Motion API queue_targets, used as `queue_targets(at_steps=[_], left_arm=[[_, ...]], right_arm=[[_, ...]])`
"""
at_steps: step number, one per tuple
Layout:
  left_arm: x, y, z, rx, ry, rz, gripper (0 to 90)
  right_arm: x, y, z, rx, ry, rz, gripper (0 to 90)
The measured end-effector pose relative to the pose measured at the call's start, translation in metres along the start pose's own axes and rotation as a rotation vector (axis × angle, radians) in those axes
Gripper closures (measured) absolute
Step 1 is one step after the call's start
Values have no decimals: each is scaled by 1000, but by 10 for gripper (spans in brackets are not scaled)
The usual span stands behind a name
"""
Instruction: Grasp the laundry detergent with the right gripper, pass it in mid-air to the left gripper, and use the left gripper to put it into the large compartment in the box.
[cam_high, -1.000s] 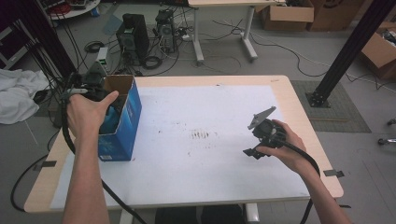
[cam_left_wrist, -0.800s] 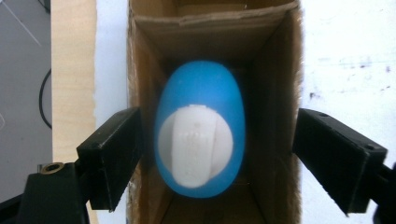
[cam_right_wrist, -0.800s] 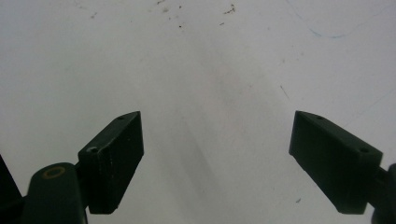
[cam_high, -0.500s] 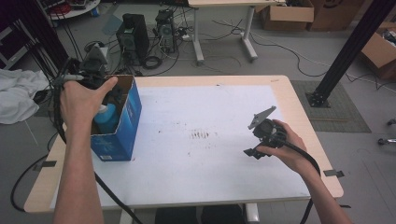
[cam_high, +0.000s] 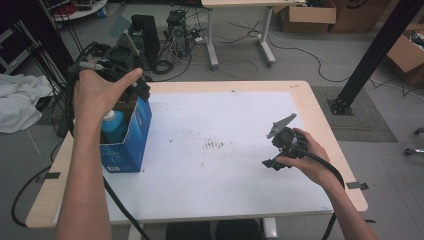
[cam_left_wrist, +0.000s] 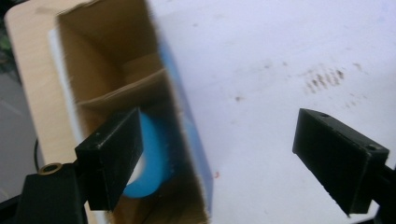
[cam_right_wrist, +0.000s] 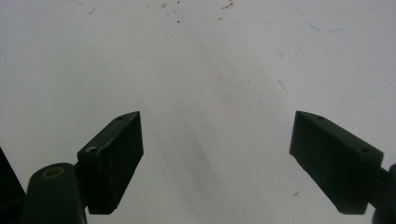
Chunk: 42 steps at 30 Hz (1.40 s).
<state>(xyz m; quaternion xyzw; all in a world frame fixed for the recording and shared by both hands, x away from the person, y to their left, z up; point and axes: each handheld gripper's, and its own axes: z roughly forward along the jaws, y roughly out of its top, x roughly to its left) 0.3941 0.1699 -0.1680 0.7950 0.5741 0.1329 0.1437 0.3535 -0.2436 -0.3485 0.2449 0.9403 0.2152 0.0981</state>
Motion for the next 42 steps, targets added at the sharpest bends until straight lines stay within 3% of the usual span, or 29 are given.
queue_targets(at_steps=[5, 11, 17, 25, 30, 33, 42], left_arm=[[-18, 6, 2, 12, -30, 72, 169], [-44, 13, 17, 31, -60, 146, 170], [-65, 11, 37, 33, -101, 192, 170], [-82, 6, 66, 71, -120, 219, 170], [-92, 2, 79, 67, -122, 237, 172], [-96, -1, 85, 59, -156, 248, 169], [-107, -10, 114, 91, -156, 255, 169]], right_arm=[[-2, -1, -4, 1, -5, 5, 173], [-4, -3, -8, -2, -11, 14, 174], [-6, -6, -10, -5, -15, 24, 174], [-9, -9, -8, 4, -14, 30, 174], [-11, -9, -9, 2, -15, 37, 174], [-12, -10, -10, 0, -17, 37, 174], [-14, -8, -9, 5, -16, 42, 174]])
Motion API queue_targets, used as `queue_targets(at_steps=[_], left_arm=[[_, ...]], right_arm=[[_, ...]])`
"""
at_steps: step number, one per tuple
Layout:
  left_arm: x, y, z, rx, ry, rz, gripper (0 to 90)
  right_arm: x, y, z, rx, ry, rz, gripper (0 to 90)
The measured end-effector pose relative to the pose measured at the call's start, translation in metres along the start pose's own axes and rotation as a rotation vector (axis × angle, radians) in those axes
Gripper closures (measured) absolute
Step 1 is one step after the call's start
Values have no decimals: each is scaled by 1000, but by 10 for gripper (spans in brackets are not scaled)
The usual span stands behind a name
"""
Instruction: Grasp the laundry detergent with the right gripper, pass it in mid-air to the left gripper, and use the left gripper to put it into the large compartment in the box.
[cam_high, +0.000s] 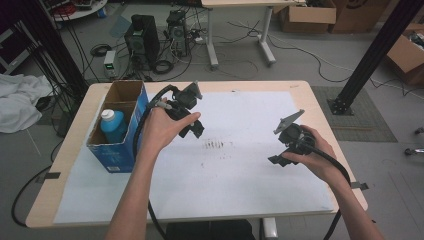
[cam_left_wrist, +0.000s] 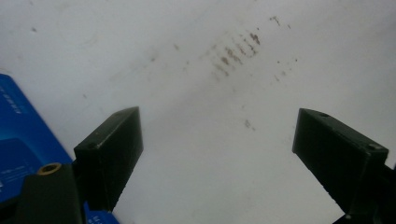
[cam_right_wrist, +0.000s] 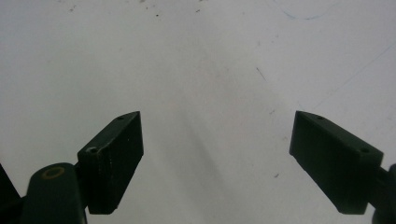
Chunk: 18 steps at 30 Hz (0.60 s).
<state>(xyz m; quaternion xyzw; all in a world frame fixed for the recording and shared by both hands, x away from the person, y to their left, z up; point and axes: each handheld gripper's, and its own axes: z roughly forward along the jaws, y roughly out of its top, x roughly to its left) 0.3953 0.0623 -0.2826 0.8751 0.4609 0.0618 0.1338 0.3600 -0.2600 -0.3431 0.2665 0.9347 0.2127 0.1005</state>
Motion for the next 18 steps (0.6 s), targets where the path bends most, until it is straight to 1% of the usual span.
queue_targets(at_steps=[2, 5, 7, 10, 12, 15, 18], left_arm=[[-3, -1, 7, 12, 7, 6, 169], [-6, -3, 16, 16, 2, 15, 170], [-6, -4, 21, 16, -7, 15, 169], [-8, -5, 28, 28, -13, 17, 169], [-9, -5, 31, 39, -3, 21, 171], [-9, -6, 35, 38, -13, 17, 170], [-9, -6, 37, 40, -12, 15, 170]], right_arm=[[-1, 1, 0, 3, 0, -1, 175], [-2, 2, 0, 3, -2, -2, 175], [-3, 3, 0, 5, -2, -2, 175], [-4, 3, 0, 10, -1, -2, 176], [-5, 3, 0, 10, -2, 0, 176], [-6, 4, 0, 11, -5, 2, 176], [-7, 4, 0, 10, -5, 1, 176]])
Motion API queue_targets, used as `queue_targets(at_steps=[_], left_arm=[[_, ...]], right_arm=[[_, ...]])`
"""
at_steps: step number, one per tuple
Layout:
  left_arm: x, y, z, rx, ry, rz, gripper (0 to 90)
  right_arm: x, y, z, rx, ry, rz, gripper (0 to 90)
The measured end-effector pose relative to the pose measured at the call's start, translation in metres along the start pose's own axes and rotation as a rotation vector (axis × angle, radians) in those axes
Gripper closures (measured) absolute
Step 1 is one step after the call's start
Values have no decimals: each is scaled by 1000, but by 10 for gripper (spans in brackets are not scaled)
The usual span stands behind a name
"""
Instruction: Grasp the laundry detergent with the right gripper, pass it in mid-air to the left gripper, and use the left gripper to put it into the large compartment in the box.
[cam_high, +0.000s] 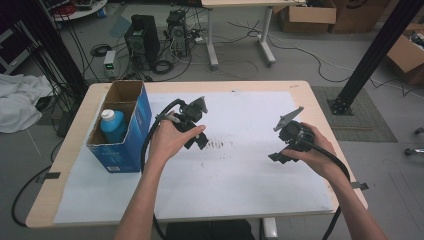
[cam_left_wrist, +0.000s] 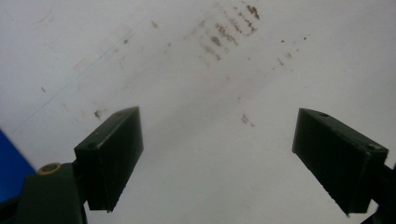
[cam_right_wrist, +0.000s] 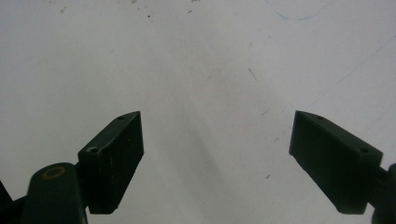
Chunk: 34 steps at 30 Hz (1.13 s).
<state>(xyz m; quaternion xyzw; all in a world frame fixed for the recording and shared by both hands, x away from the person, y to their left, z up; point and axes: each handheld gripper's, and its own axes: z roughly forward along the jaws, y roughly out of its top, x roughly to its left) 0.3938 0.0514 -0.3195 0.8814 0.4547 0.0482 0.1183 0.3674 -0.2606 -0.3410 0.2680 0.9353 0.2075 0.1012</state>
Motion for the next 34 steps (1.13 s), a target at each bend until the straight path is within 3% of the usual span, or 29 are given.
queue_targets(at_steps=[14, 34], left_arm=[[0, -4, 8, 8, 5, -9, 170], [2, -7, 2, -12, -1, -10, 169]], right_arm=[[-2, -2, -1, -5, -1, 2, 178], [0, 2, 2, 1, 6, -2, 179]])
